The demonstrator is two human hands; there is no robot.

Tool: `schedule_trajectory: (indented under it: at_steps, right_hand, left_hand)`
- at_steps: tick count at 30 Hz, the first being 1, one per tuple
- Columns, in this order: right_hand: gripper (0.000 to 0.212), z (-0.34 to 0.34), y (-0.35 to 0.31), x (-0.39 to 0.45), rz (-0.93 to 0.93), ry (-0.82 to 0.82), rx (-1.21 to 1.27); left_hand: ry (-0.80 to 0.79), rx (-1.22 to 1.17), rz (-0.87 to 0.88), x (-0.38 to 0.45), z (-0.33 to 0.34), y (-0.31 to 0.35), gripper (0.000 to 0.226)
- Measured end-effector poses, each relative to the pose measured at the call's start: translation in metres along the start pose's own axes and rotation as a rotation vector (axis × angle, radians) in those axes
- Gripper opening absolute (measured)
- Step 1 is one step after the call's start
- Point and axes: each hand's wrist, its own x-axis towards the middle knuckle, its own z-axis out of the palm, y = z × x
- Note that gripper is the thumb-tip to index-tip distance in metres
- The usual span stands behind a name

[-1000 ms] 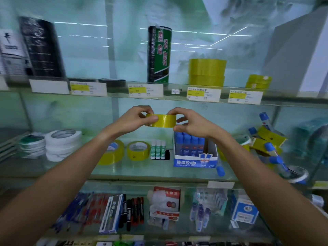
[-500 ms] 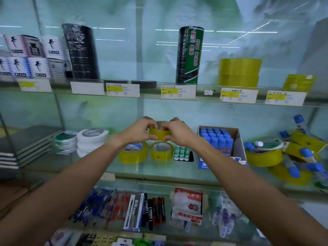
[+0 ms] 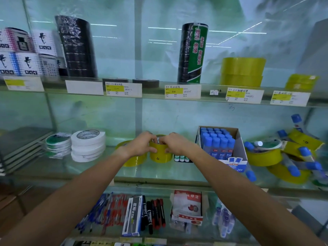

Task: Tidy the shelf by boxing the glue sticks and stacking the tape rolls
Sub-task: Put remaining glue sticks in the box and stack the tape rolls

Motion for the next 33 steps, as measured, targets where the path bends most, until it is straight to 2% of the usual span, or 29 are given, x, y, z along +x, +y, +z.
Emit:
schedule_trajectory:
  at_steps: [10, 12, 15, 19, 22, 25, 29, 31, 33]
  right_hand:
    - [0.028, 0.003, 0.002, -0.002, 0.022, -0.003, 0.072]
    - [0.029, -0.006, 0.005, -0.009, 0.028, 0.047, 0.133]
    - [0.026, -0.027, 0.018, -0.023, 0.037, 0.160, 0.205]
    - [0.025, -0.049, 0.051, -0.049, 0.094, 0.345, 0.252]
    - [0.024, -0.059, 0.077, -0.071, 0.182, 0.402, 0.243]
    - [0.021, -0.064, 0.104, -0.097, 0.315, 0.474, 0.252]
    - [0.022, -0.058, 0.143, -0.129, 0.634, 0.545, 0.221]
    - [0.024, -0.050, 0.161, -0.144, 0.763, 0.501, 0.159]
    - [0.030, -0.038, 0.176, -0.155, 0.839, 0.361, 0.059]
  left_hand:
    - [-0.046, -0.013, -0.020, 0.001, -0.001, -0.002, 0.032]
    - [-0.040, 0.002, -0.006, 0.002, -0.002, -0.001, 0.037]
    - [0.073, -0.025, 0.000, 0.006, -0.005, 0.011, 0.048]
    - [0.215, -0.113, 0.084, 0.017, -0.005, 0.046, 0.023]
    - [0.225, -0.156, 0.151, 0.022, 0.000, 0.072, 0.004]
    - [0.220, -0.165, 0.210, 0.028, 0.009, 0.095, 0.008]
    - [0.206, -0.158, 0.249, 0.035, 0.019, 0.120, 0.007]
    - [0.209, -0.160, 0.265, 0.037, 0.023, 0.131, 0.006]
    - [0.208, -0.166, 0.270, 0.037, 0.026, 0.138, 0.006]
